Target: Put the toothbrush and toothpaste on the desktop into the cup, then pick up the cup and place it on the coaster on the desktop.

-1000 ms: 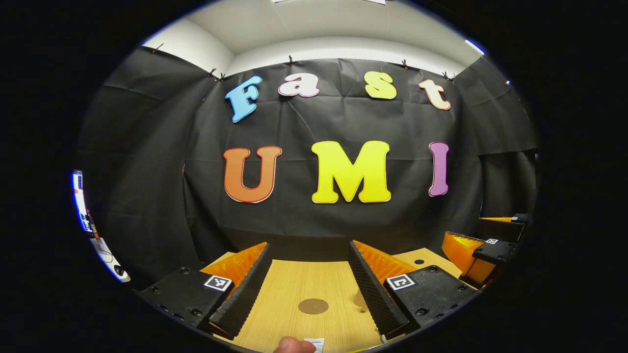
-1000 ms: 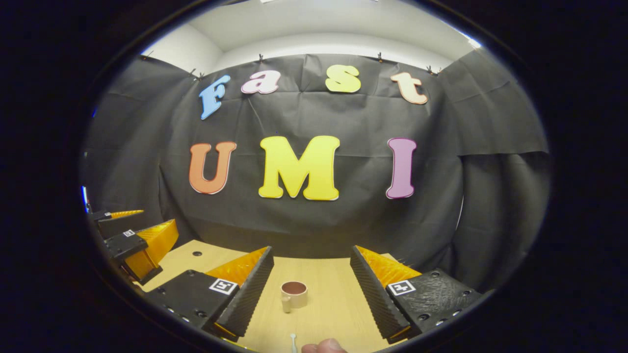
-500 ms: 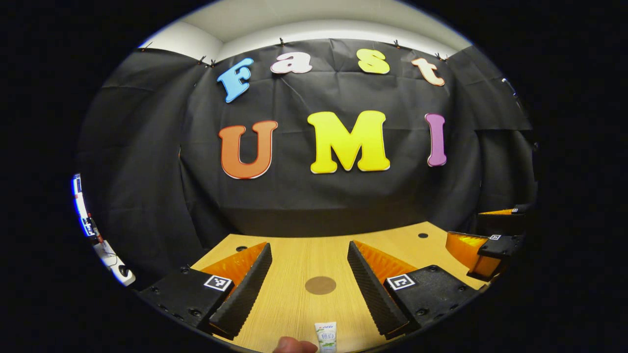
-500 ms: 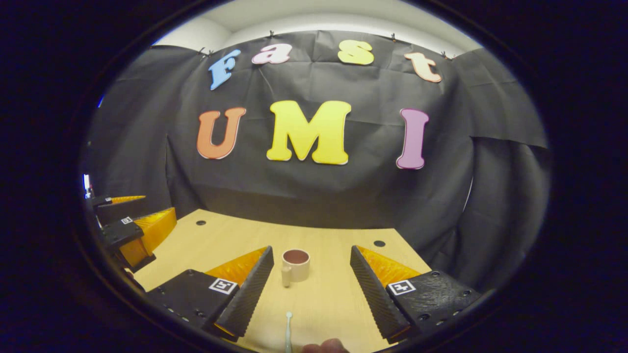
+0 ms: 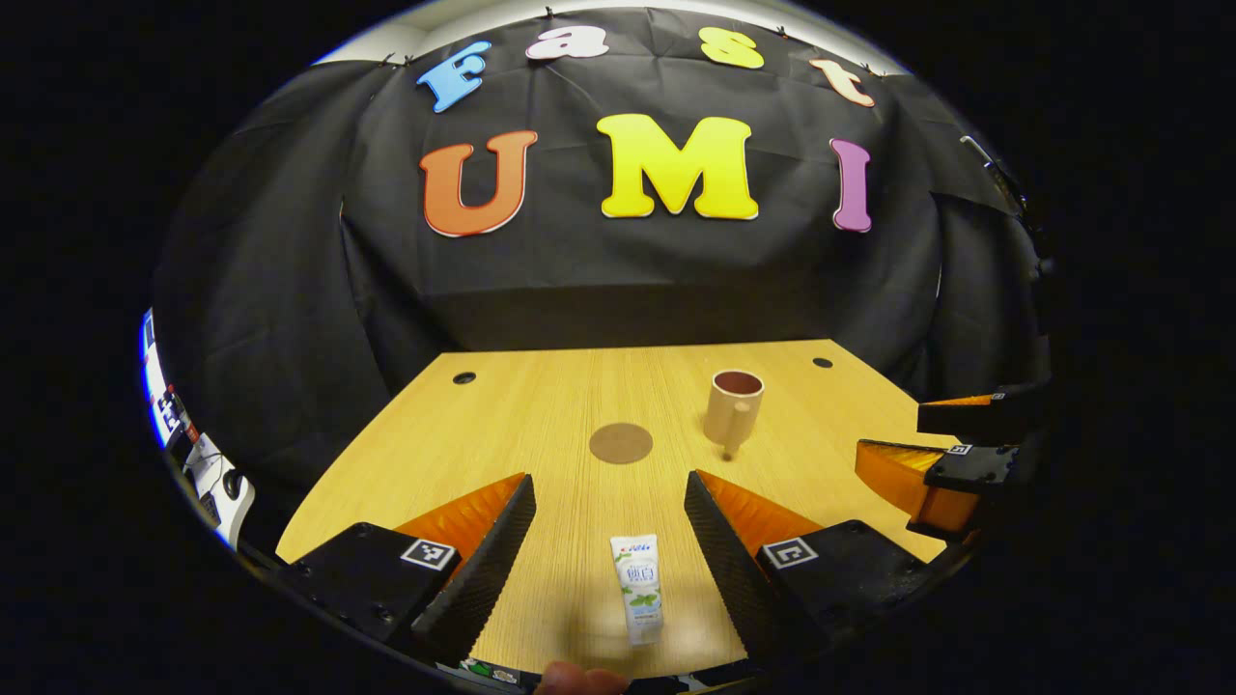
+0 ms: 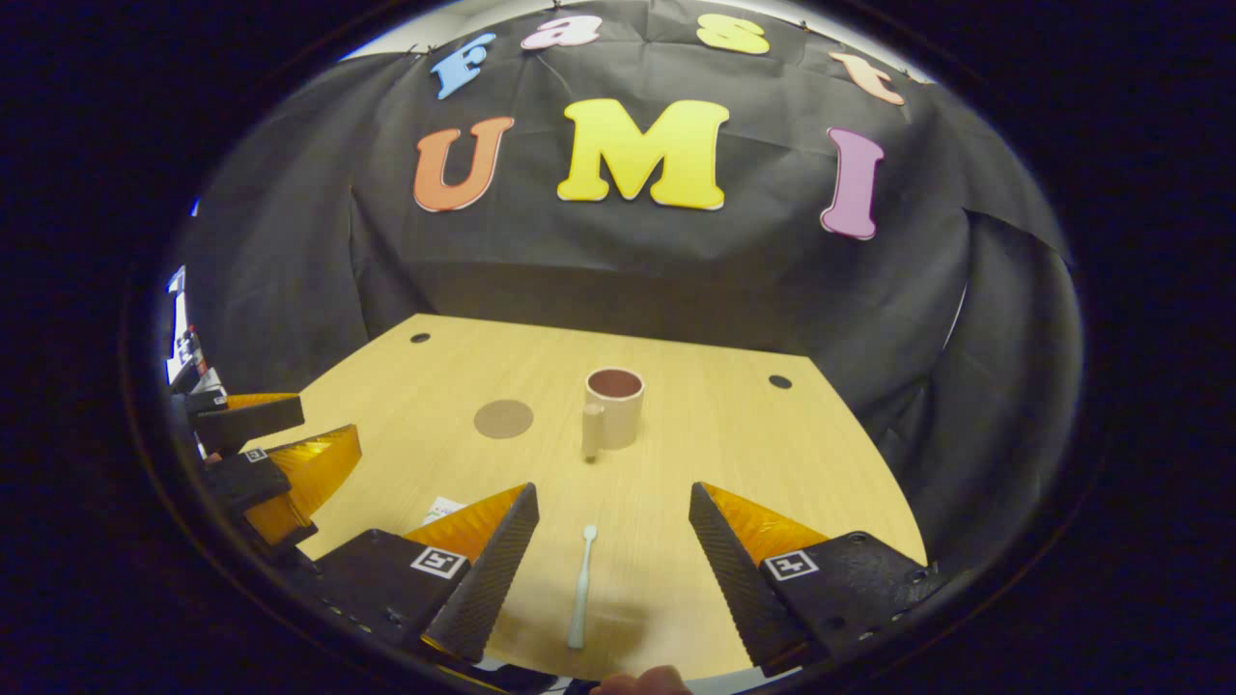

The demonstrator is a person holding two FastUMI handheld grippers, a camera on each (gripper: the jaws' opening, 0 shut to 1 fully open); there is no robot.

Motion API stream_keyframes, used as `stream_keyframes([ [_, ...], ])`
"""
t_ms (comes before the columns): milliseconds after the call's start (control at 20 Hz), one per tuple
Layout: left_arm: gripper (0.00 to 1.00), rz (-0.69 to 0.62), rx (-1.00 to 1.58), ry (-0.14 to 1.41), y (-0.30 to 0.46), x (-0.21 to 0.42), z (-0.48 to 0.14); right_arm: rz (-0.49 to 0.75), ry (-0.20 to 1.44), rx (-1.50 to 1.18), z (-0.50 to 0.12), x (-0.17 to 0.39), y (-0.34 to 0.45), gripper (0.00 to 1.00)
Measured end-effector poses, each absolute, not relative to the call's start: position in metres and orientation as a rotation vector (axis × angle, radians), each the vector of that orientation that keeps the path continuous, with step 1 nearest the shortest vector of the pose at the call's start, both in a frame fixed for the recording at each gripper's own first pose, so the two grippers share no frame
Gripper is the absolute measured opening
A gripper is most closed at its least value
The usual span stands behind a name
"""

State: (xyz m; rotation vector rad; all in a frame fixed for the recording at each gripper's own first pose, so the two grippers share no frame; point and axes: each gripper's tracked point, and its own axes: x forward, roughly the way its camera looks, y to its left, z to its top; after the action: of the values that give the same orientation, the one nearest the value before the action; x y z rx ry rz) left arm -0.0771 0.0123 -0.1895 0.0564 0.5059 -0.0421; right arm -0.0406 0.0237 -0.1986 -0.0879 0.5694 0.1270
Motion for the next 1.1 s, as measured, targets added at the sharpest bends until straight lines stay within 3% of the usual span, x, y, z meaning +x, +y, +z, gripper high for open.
stream_keyframes([
  [400, 1.0, -0.05, 0.035, 0.673, 0.013, -0.098, -0.241, 0.118, 0.806, -0.068, -0.255, -0.05, 0.028, 0.96],
  [1100, 0.99, -0.074, 0.026, 0.77, 0.014, -0.113, -0.273, 0.096, 0.975, -0.083, -0.337, -0.026, 0.042, 0.96],
])
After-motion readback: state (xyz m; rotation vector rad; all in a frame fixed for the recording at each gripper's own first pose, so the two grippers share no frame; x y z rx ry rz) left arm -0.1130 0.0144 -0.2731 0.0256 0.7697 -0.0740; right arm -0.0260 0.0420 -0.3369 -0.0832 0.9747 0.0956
